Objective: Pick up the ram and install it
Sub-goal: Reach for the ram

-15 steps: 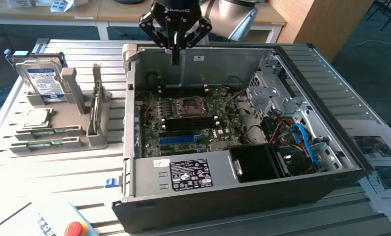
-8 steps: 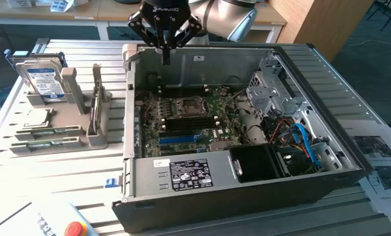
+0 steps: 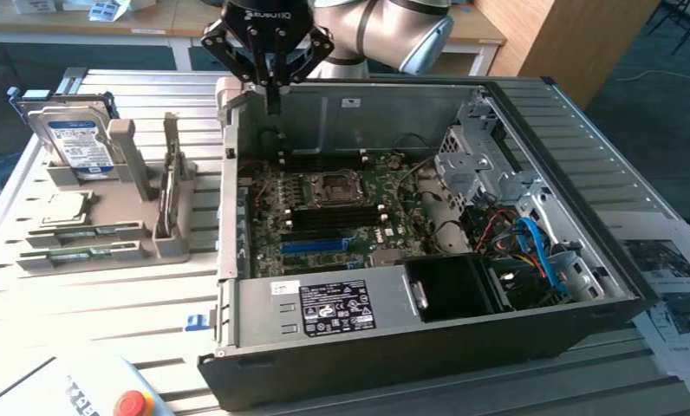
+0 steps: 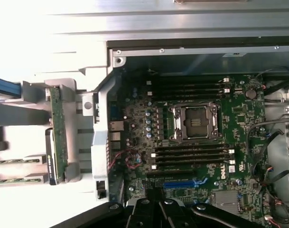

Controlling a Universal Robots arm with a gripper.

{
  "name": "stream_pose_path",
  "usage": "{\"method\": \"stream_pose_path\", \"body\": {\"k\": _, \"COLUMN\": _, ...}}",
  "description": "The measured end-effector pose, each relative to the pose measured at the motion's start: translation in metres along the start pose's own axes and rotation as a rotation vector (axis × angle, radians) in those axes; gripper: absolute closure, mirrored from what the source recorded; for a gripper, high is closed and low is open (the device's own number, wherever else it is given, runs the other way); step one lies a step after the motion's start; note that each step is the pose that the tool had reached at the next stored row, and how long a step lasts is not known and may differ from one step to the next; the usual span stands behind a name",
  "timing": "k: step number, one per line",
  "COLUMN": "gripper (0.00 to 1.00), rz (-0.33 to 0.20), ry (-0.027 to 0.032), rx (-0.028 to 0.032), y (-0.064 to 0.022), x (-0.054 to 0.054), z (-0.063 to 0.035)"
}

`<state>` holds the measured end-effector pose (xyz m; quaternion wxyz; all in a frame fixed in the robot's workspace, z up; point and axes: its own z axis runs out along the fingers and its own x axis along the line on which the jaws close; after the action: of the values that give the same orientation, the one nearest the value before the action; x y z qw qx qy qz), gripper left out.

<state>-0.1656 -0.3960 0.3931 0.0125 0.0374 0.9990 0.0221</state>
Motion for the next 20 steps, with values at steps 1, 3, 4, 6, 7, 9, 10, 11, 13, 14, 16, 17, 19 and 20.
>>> {"method": "stream_pose_path", "body": {"k": 1, "gripper": 0.90, "rz": 0.000, "ry": 0.0000, "rx": 0.0000, "y": -0.0002, "x": 0.002, "z": 0.0000}}
{"method": "stream_pose_path", "body": {"k": 3, "gripper": 0.90, "rz": 0.000, "ry": -0.0001, "rx": -0.0001, "y": -0.0005, "x": 0.007, "z": -0.0001}}
{"method": "stream_pose_path", "body": {"k": 4, "gripper": 0.90, "rz": 0.000, "ry": 0.0000, "rx": -0.0001, "y": -0.0006, "x": 0.009, "z": -0.0001}}
{"method": "stream_pose_path", "body": {"k": 6, "gripper": 0.90, "rz": 0.000, "ry": 0.0000, "rx": -0.0001, "y": -0.0009, "x": 0.013, "z": -0.0002}}
{"method": "stream_pose_path", "body": {"k": 7, "gripper": 0.90, "rz": 0.000, "ry": -0.0001, "rx": -0.0001, "y": -0.0011, "x": 0.015, "z": -0.0002}}
{"method": "stream_pose_path", "body": {"k": 9, "gripper": 0.90, "rz": 0.000, "ry": 0.0000, "rx": -0.0001, "y": -0.0014, "x": 0.019, "z": -0.0003}}
{"method": "stream_pose_path", "body": {"k": 10, "gripper": 0.90, "rz": 0.000, "ry": -0.0001, "rx": -0.0001, "y": -0.0015, "x": 0.021, "z": -0.0004}}
{"method": "stream_pose_path", "body": {"k": 11, "gripper": 0.90, "rz": 0.000, "ry": -0.0001, "rx": 0.0000, "y": -0.0016, "x": 0.024, "z": -0.0004}}
{"method": "stream_pose_path", "body": {"k": 13, "gripper": 0.90, "rz": 0.000, "ry": -0.0001, "rx": -0.0001, "y": -0.0020, "x": 0.029, "z": -0.0005}}
{"method": "stream_pose_path", "body": {"k": 14, "gripper": 0.90, "rz": 0.000, "ry": -0.0001, "rx": -0.0001, "y": -0.0021, "x": 0.032, "z": -0.0006}}
{"method": "stream_pose_path", "body": {"k": 16, "gripper": 0.90, "rz": 0.000, "ry": -0.0001, "rx": 0.0000, "y": -0.0024, "x": 0.036, "z": -0.0007}}
{"method": "stream_pose_path", "body": {"k": 17, "gripper": 0.90, "rz": 0.000, "ry": 0.0000, "rx": 0.0000, "y": -0.0025, "x": 0.039, "z": -0.0008}}
{"method": "stream_pose_path", "body": {"k": 19, "gripper": 0.90, "rz": 0.000, "ry": 0.0000, "rx": 0.0000, "y": -0.0028, "x": 0.044, "z": -0.0009}}
{"method": "stream_pose_path", "body": {"k": 20, "gripper": 0.90, "rz": 0.000, "ry": -0.0001, "rx": 0.0000, "y": -0.0029, "x": 0.046, "z": -0.0009}}
